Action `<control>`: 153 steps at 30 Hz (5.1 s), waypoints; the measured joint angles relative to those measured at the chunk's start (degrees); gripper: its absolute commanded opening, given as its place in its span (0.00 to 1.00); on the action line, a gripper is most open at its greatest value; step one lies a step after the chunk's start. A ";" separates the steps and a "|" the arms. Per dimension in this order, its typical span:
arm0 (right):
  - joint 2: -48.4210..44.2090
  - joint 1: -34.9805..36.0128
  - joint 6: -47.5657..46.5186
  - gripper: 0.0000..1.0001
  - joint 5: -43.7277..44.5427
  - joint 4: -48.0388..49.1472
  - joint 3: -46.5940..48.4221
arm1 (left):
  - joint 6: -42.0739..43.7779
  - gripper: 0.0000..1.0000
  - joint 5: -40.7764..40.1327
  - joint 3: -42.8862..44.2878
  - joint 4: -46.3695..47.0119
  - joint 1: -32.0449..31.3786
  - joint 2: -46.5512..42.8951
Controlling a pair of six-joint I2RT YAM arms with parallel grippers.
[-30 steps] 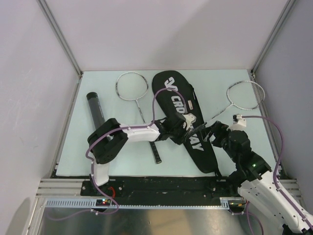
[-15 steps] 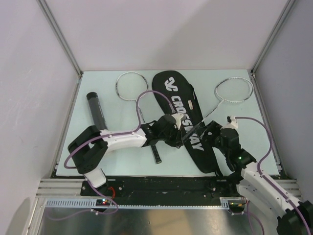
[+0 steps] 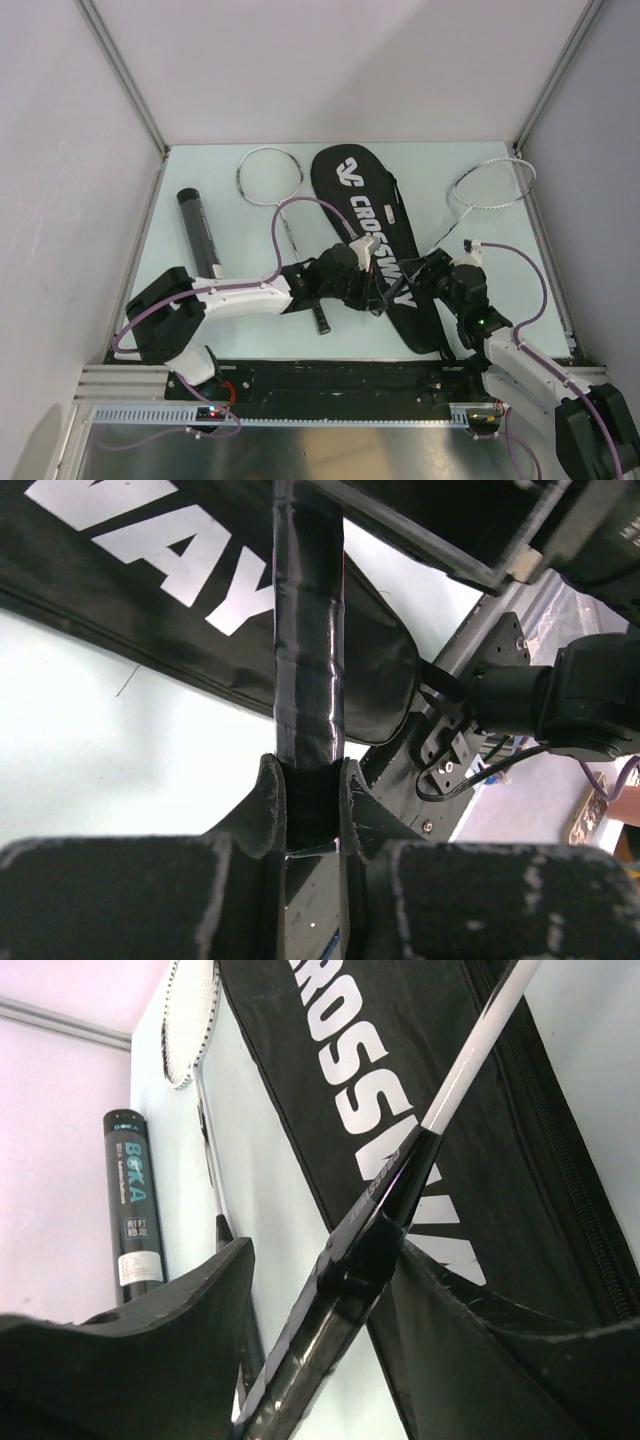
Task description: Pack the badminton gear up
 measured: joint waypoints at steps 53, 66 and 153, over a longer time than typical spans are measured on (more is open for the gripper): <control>-30.05 -3.17 -8.98 0.00 3.63 -35.34 7.89 | -3.32 0.36 -23.91 15.87 -8.41 3.37 21.07; -29.00 -2.45 -7.56 0.00 -1.25 -36.72 7.89 | 8.28 0.07 -20.87 13.35 -12.07 14.25 16.68; -37.90 10.36 11.50 0.00 -21.46 -48.70 -0.07 | 8.72 0.00 -28.52 13.55 -20.65 -2.45 1.64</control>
